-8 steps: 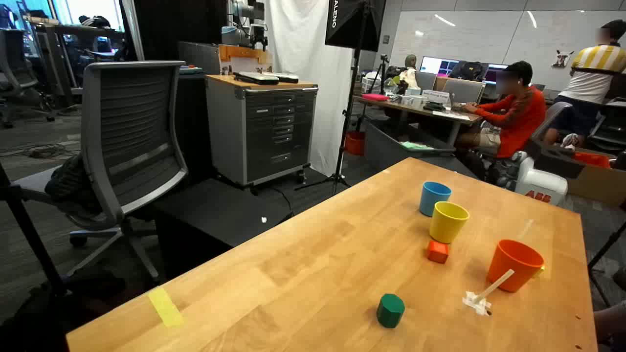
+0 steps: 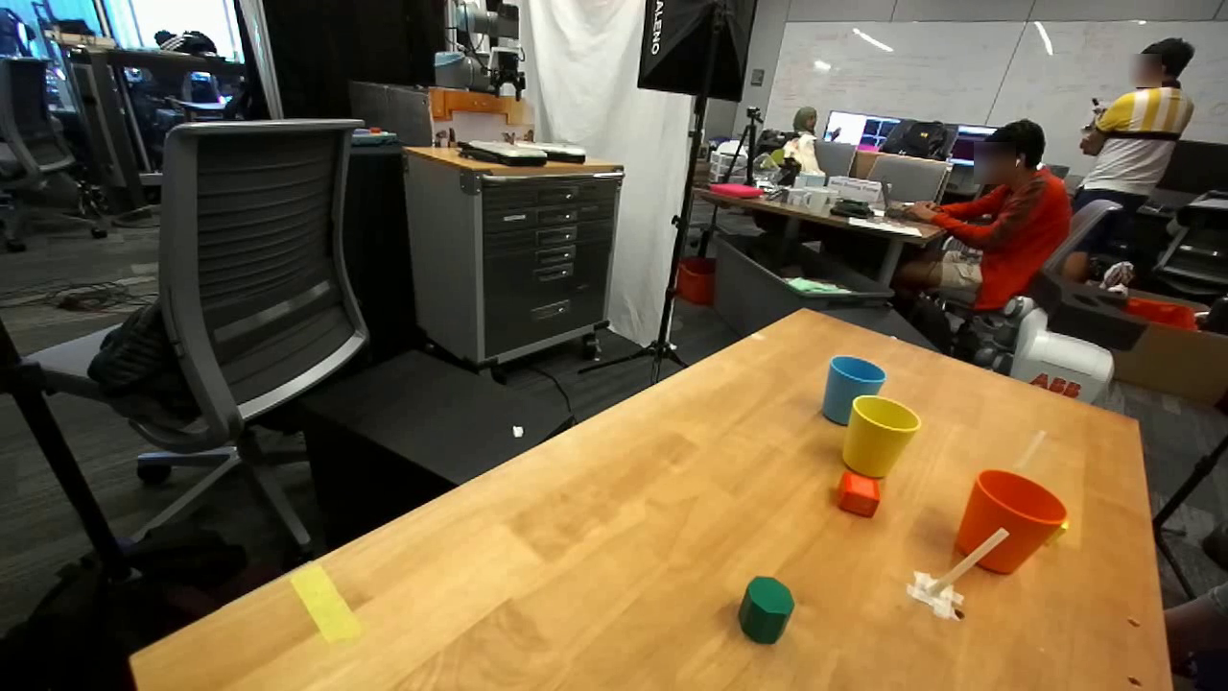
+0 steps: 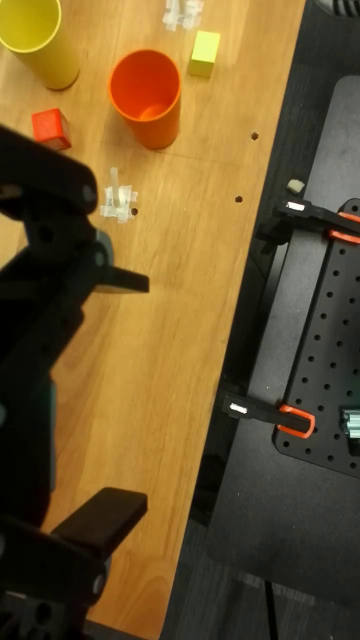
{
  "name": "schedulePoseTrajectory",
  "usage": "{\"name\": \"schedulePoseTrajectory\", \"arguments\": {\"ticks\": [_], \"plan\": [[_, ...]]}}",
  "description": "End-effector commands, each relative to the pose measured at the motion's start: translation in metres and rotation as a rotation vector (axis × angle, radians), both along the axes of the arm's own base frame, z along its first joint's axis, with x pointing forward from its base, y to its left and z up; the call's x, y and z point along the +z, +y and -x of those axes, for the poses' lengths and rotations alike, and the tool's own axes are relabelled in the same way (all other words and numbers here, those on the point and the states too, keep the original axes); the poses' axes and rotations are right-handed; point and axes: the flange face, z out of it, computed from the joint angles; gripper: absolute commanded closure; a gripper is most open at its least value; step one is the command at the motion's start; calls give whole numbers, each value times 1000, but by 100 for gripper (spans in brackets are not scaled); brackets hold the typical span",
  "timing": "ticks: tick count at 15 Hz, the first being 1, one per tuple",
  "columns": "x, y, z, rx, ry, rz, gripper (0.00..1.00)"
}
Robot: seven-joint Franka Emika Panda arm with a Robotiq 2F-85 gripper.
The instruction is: Place the orange cup inside the yellow cup, put the blue cup inside the orange cup
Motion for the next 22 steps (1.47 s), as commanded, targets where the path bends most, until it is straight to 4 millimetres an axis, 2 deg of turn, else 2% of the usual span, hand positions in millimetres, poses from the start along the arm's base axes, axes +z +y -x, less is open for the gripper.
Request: {"name": "schedulePoseTrajectory", "arguments": {"ticks": [1,5,8,14,18,22], "plan": [[1,0,0,0,1,0,0],[2,1,-1,-9,-9,4,0],[4,-10,-13,-78,-68,7,0],[1,-62,-58,-250,-190,-39,0],[-16,-99,-92,-376,-255,-76,0],[-45,-120,-118,-469,-252,-86,0]]}}
